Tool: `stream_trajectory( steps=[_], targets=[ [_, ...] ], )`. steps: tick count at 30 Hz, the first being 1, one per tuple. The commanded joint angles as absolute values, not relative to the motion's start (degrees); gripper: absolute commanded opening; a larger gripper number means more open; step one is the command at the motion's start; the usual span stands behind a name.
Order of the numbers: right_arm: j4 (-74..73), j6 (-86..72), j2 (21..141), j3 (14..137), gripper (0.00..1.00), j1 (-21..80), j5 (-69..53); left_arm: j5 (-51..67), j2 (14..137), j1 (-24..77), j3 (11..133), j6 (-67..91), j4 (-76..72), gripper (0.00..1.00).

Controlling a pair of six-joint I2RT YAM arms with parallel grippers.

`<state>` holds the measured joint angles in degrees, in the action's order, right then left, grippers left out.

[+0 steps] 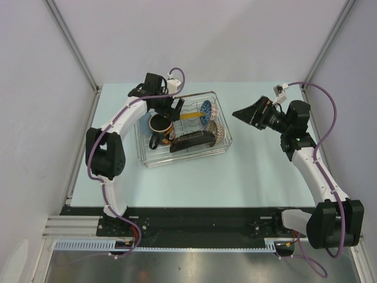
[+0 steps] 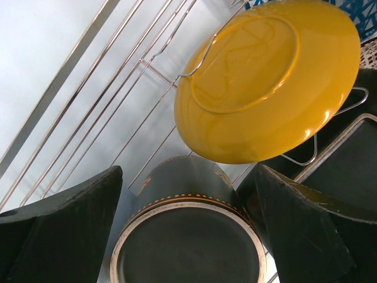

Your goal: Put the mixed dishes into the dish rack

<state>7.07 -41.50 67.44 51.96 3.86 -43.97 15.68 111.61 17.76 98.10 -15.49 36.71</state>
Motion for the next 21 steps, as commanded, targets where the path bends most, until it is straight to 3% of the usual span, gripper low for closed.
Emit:
stream_trajectory(
  steps=[1, 5, 13, 21],
  targets=[
    [7.29, -40.78, 65.83, 52.12, 1.0, 3.43, -43.68, 15.91, 111.1, 17.84, 99.06, -16.08, 36.39, 1.0],
    [7.47, -41.04, 66.18, 52.12, 1.0, 3.16, -43.59, 15.73, 109.08, 17.84, 96.07, -17.57, 36.04, 0.98],
    [8.26, -41.22, 67.76, 52.12, 1.0, 2.9, -41.93, 14.5, 106.53, 17.75, 91.32, -19.86, 36.39, 0.84],
    [-3.06, -25.52, 78.03, 57.72, 0.98, 7.64, -25.51, 13.54, 104.33, 17.84, 88.42, -20.92, 36.21, 0.84]
  ],
)
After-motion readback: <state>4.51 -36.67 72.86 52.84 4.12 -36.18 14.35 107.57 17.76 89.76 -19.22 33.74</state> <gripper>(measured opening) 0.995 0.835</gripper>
